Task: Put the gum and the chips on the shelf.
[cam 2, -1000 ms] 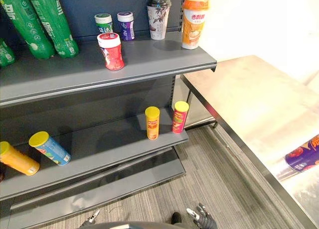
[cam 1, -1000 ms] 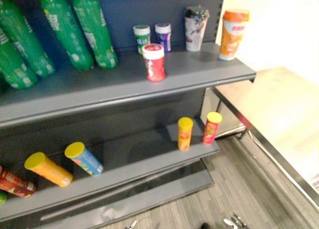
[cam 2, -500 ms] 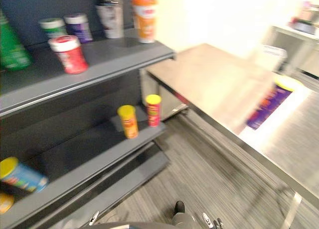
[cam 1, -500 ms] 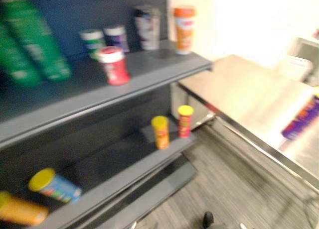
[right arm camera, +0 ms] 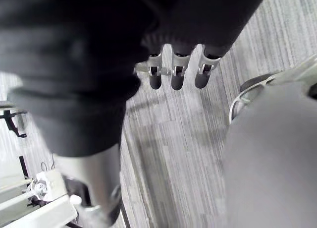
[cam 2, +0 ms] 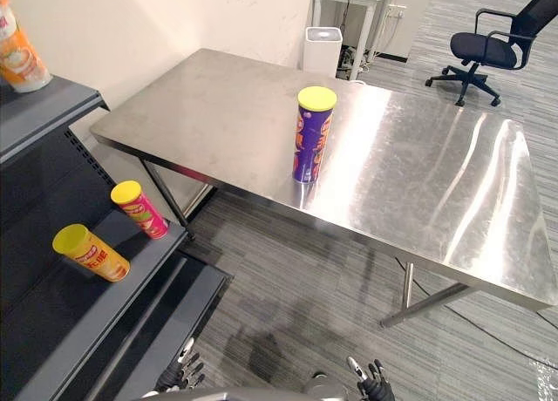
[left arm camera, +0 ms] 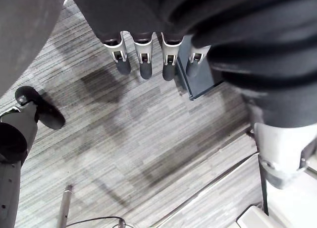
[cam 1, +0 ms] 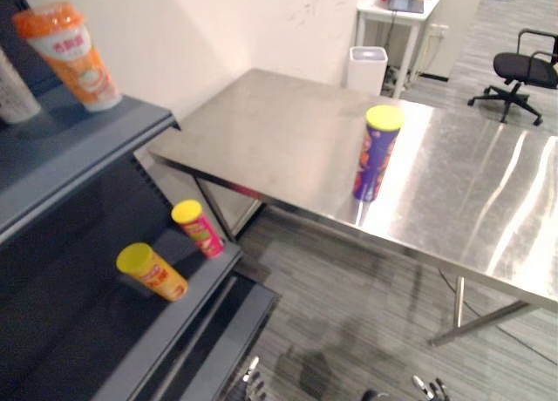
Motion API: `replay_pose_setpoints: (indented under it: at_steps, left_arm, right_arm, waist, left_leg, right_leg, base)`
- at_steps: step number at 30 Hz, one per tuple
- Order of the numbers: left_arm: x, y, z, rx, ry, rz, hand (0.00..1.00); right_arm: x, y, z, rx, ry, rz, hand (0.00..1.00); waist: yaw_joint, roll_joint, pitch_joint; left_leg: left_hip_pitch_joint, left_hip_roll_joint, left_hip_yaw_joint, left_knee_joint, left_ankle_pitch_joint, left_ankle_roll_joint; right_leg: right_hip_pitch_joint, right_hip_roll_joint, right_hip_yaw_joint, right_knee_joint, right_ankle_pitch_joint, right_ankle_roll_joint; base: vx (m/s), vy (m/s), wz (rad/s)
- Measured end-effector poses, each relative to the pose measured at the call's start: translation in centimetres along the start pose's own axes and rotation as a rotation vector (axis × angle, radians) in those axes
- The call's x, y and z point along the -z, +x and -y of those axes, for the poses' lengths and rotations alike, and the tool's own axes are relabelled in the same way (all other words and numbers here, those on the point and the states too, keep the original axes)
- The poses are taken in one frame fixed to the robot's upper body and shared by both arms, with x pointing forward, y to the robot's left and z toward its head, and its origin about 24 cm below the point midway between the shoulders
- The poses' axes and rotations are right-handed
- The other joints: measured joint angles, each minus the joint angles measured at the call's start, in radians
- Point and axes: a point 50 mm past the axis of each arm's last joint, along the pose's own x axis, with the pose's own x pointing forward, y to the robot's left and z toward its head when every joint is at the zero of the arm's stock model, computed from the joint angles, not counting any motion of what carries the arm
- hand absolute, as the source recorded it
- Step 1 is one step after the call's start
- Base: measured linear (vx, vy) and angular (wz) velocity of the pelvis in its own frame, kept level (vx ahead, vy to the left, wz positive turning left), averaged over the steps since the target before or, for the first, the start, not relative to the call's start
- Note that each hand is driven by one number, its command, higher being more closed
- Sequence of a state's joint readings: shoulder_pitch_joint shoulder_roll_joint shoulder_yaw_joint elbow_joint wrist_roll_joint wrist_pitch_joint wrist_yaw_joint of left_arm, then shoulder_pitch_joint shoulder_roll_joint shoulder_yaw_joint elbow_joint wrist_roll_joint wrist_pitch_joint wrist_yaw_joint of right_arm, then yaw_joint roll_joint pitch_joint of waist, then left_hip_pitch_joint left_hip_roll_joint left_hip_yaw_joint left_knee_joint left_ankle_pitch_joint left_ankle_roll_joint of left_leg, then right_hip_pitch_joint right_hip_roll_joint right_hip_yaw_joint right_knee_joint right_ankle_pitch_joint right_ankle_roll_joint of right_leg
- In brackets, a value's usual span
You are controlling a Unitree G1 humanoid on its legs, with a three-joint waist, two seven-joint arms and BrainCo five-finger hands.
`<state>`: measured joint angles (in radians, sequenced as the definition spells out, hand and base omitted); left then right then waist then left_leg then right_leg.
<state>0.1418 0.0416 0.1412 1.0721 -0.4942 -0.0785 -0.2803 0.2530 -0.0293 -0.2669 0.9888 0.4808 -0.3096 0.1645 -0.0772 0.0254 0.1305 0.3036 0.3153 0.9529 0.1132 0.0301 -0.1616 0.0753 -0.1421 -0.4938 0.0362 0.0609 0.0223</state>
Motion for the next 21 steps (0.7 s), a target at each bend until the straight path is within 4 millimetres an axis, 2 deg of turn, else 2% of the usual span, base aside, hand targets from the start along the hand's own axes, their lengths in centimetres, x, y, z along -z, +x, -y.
replay_pose_setpoints:
  at_steps: [1, 7, 10, 15, 16, 20, 21]
  left_arm:
    - [0.08, 0.01, 0.07, 0.003, 0.007, -0.005, 0.00]
    - [0.18, -0.02, 0.03, 0.004, 0.027, -0.016, 0.00]
    - [0.22, 0.00, 0.09, 0.005, 0.043, -0.022, 0.00]
    - [0.17, 0.00, 0.00, -0.010, 0.050, -0.022, 0.00]
    - [0.12, -0.01, -0.08, -0.013, 0.051, -0.021, 0.00]
    - [0.11, -0.02, -0.21, -0.027, 0.049, -0.026, 0.00]
    - [0.10, -0.06, -0.37, -0.032, 0.050, -0.031, 0.00]
  right_arm:
    - [-0.01, 0.00, 0.03, 0.002, 0.000, 0.000, 0.00]
    - [0.34, -0.29, 0.46, 0.020, 0.000, -0.011, 0.00]
    - [0.53, -0.43, 0.63, 0.032, 0.001, -0.017, 0.00]
    - [0.47, -0.43, 0.72, 0.045, 0.004, -0.011, 0.00]
    - [0.37, -0.38, 0.72, 0.046, 0.011, -0.007, 0.00]
    - [0.00, -0.14, 0.48, 0.043, 0.033, 0.011, 0.00]
    - [-0.22, -0.02, 0.31, 0.037, 0.033, 0.019, 0.00]
  waist:
    - [0.000, 0.001, 0.000]
    - [-0.003, -0.003, 0.003]
    - [-0.004, -0.005, 0.005]
    - [-0.004, -0.004, 0.009]
    - [-0.004, -0.007, 0.011]
    - [-0.019, -0.007, 0.018]
    - [-0.032, -0.012, 0.021]
  left_leg:
    - [0.000, 0.000, -0.014, 0.004, 0.011, -0.011]
    - [-0.008, -0.019, -0.086, 0.073, 0.024, -0.001]
    - [-0.006, -0.047, -0.110, 0.031, 0.024, -0.001]
    - [-0.006, -0.073, -0.124, -0.019, 0.024, -0.001]
    - [-0.009, -0.082, -0.136, -0.027, 0.024, -0.001]
    - [-0.031, -0.094, -0.150, -0.031, 0.024, -0.001]
    - [-0.041, -0.094, -0.176, -0.022, 0.024, -0.001]
  right_leg:
    - [-0.001, -0.001, 0.005, 0.000, 0.000, 0.000]
    - [0.002, -0.044, 0.033, 0.000, -0.001, 0.001]
    - [-0.003, -0.062, 0.027, 0.000, -0.013, 0.019]
    - [-0.006, -0.068, 0.001, 0.006, -0.020, 0.029]
    - [-0.017, -0.076, 0.001, 0.028, -0.037, 0.052]
    - [-0.063, -0.105, -0.003, 0.101, -0.085, 0.058]
    - [-0.079, -0.118, -0.007, 0.136, -0.118, 0.061]
  base:
    - [-0.05, 0.000, -0.11]
    - [-0.04, 0.054, -0.15]
    - [0.00, 0.097, 0.06]
    - [-0.03, 0.070, 0.15]
    - [-0.05, 0.023, 0.05]
    - [-0.07, 0.010, 0.10]
    - [-0.11, -0.060, 0.09]
